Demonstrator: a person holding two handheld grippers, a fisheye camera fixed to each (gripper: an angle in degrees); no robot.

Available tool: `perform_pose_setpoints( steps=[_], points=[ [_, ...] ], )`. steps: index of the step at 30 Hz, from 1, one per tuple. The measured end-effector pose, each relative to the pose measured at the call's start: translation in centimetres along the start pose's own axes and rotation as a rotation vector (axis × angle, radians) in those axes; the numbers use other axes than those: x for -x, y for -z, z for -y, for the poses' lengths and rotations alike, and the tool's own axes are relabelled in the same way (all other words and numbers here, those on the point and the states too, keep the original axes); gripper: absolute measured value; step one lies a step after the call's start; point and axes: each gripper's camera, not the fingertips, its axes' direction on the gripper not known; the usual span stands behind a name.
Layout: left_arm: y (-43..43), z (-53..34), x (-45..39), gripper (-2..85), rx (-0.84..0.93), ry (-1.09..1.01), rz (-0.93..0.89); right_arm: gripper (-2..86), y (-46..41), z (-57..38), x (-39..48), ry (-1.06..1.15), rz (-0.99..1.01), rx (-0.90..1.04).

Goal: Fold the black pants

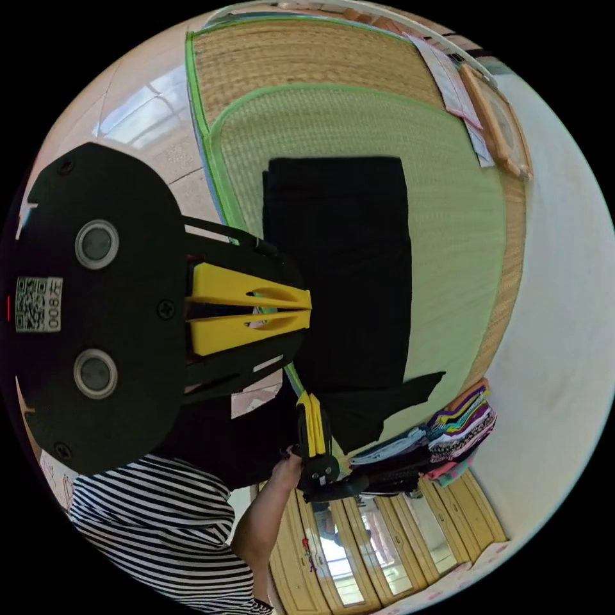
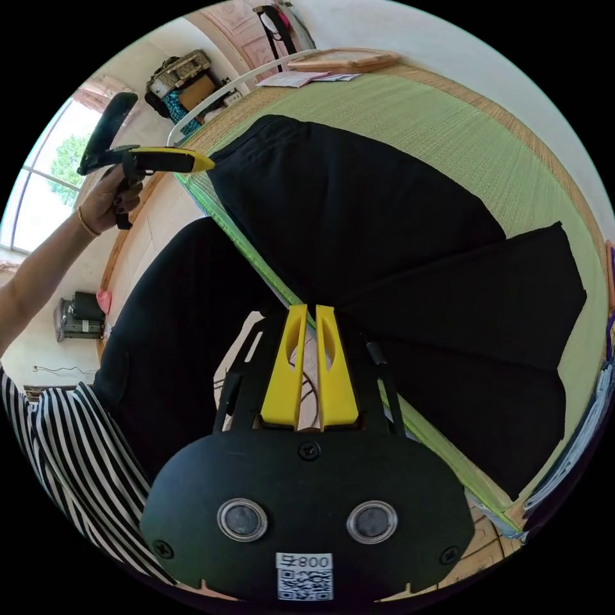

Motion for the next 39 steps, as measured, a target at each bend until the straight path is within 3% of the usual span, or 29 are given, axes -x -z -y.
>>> perform_pose_setpoints(
  steps=[6, 9, 15, 26, 39],
  points=[
    [-7.9, 1.9, -1.9, 0.1, 0.133, -0.117, -0.102, 2.8, 2.8, -1.0, -1.2, -0.115, 0.16, -0.053],
    [-11.6, 1.3, -0.6, 0.1, 0.275, -0.136, -0.037, 2.5, 3.9, -1.7, -1.4, -0.155, 0.215, -0.077],
    [-11.8, -0.2, 3.2, 0.8, 0.198, -0.125, -0.12, 1.0, 6.3, -2.9, -1.1, -0.214, 0.293, -0.106],
    [-19.5, 1.8, 8.1, 6.6, 0.219, -0.145, -0.141, 3.4, 17.8, -0.3, -5.9, -0.401, 0.133, -0.24],
    [-26.3, -2.4, 14.6, 1.1, 0.251, -0.167, -0.18, 7.3, 20.9, 13.0, -6.6, -0.481, -0.115, -0.035]
  ],
)
